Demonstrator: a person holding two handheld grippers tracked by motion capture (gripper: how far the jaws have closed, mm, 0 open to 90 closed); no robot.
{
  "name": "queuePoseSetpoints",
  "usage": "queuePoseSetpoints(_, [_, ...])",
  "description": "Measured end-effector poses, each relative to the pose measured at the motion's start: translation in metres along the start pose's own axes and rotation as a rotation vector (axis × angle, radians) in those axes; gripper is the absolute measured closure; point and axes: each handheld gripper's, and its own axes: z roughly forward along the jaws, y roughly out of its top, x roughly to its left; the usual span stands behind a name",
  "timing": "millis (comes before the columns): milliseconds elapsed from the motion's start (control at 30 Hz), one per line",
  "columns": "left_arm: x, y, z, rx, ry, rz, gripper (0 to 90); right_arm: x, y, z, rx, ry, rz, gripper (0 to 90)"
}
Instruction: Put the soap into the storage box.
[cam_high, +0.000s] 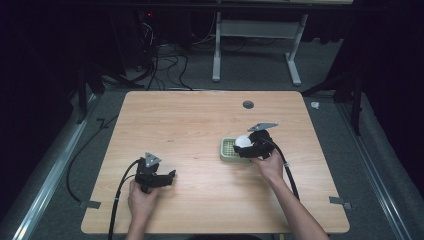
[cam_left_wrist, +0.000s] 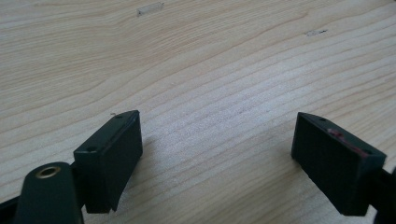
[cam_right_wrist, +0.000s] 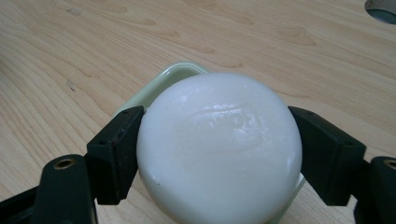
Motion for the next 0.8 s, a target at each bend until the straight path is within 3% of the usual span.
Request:
queuePoseSetpoints(367, [0.0, 0.0, 0.0, -0.001, 0.0, 0.001, 16.9, 0.001, 0.003, 0.011, 0.031, -0.02, -0.02, 23.5])
queuePoseSetpoints(800, [0.0, 0.0, 0.0, 0.001, -0.001, 0.002, 16.9, 0.0, 0.0, 0.02, 0.061, -0.034, -0.008, 23.4])
